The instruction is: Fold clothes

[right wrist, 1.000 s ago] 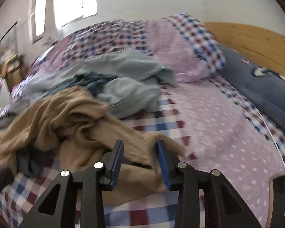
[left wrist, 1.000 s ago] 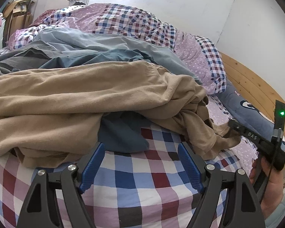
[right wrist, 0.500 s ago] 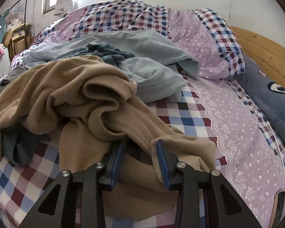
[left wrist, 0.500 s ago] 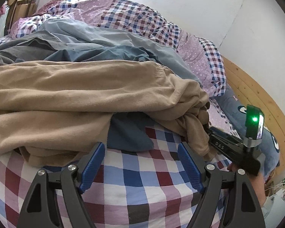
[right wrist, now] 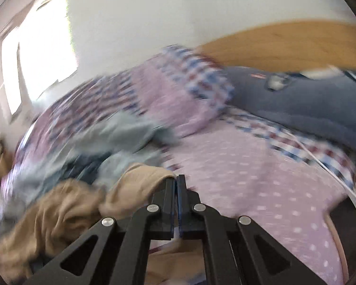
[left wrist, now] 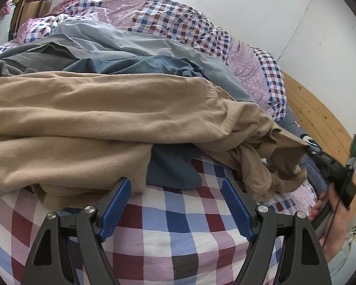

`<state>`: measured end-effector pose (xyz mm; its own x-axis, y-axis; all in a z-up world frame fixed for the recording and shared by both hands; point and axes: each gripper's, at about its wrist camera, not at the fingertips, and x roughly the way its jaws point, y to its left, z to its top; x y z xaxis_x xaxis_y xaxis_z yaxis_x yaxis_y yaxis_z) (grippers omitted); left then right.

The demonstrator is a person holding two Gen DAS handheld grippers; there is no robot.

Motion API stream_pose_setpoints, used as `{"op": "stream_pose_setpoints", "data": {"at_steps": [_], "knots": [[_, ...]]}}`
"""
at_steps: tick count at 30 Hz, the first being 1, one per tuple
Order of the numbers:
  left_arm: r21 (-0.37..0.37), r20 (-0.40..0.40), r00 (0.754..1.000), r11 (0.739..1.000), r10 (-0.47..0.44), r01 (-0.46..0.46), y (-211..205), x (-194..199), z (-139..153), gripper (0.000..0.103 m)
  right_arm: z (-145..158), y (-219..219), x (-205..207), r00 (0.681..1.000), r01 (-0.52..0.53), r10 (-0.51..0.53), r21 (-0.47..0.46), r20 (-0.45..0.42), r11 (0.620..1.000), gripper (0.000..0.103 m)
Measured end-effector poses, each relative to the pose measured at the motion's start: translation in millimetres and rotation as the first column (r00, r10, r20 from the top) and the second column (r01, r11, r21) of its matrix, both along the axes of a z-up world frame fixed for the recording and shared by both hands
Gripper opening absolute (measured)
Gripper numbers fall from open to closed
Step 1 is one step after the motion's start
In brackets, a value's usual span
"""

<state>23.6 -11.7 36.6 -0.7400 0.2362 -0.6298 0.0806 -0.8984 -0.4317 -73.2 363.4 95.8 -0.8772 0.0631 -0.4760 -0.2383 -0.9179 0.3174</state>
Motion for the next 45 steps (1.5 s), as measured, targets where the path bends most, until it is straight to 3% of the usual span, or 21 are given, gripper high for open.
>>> {"op": "stream_pose_setpoints", "data": {"at_steps": [6, 7, 8, 10, 15, 18, 21, 24, 28, 30, 33, 36, 38, 45], "knots": [[-0.01, 0.002, 1.0, 1.0, 0.004, -0.004, 1.5, -2.2, -0.6, 0.082, -27.4, 42.5, -7.3, 0.98, 0.134, -0.121, -0.077, 0.158, 0.988, 0.007], [-0.008, 0.002, 1.0, 1.0, 0.007, -0.007, 2.0, -2.9, -0.5, 0.082, -26.8, 41.9, -6.3, 0.981, 0.129, -0.116, -0.075, 0.159, 0.989, 0.012], [-0.005, 0.002, 1.0, 1.0, 0.008, -0.008, 2.5, -3.8, -0.3, 0.082, -26.2, 41.3, -5.3, 0.981, 0.123, -0.11, -0.073, 0.159, 0.99, 0.03], [-0.002, -0.001, 1.0, 1.0, 0.01, -0.01, 4.0, -4.2, 0.5, 0.082, -25.0, 40.2, -3.4, 0.982, 0.112, -0.1, -0.07, 0.16, 0.991, 0.051], [-0.005, -0.008, 1.0, 1.0, -0.003, 0.003, 12.9, -6.7, 2.1, 0.082, -22.0, 37.3, 1.4, 0.984, 0.085, -0.074, -0.062, 0.162, 0.995, 0.055], [-0.01, -0.013, 1.0, 1.0, -0.017, 0.017, 19.7, -8.2, 2.3, 0.082, -18.7, 9.8, 2.2, 0.983, -0.133, 0.145, -0.107, 0.112, 0.985, 0.056], [-0.026, -0.017, 0.999, 0.999, -0.028, 0.027, 25.8, -9.8, 2.5, 0.082, -18.4, -31.6, -1.9, 0.909, -0.396, 0.408, -0.132, 0.088, 0.909, 0.054], [-0.037, -0.018, 0.999, 0.999, -0.031, 0.03, 28.7, -10.3, 2.3, 0.082, -31.6, -65.5, -7.9, 0.783, -0.579, 0.612, -0.232, 0.109, 0.782, 0.054], [-0.064, -0.024, 0.999, 0.998, -0.03, 0.029, 29.1, -11.7, 3.2, 0.082, -48.6, -82.4, -9.6, 0.7, -0.641, 0.703, -0.321, 0.126, 0.697, 0.054], [-0.082, -0.037, 0.999, 0.996, -0.022, 0.019, 25.5, -12.0, 6.2, 0.082, -54.9, -84.5, -12.5, 0.676, -0.647, 0.726, -0.371, 0.126, 0.666, 0.053], [-0.112, -0.062, 0.998, 0.994, -0.009, 0.002, 18.7, -12.4, 12.1, 0.082, -60.7, -92.0, -12.8, 0.652, -0.653, 0.742, -0.384, 0.155, 0.653, 0.052], [-0.145, -0.094, 0.996, 0.989, -0.002, -0.011, 12.3, -12.4, 18.1, 0.082, -64.3, -98.8, -11.6, 0.655, -0.651, 0.731, -0.35, 0.189, 0.674, 0.033], [-0.166, -0.114, 0.993, 0.986, 0.003, -0.022, 9.1, -11.7, 21.4, 0.082, -63.5, -101.5, -8.4, 0.673, -0.646, 0.709, -0.3, 0.21, 0.702, 0.006], [-0.144, -0.102, 0.995, 0.989, 0.018, -0.033, 2.1, -14.2, 17.4, 0.082, -45.7, -71.6, -5.6, 0.793, -0.545, 0.584, -0.229, 0.171, 0.807, 0.004]]}}
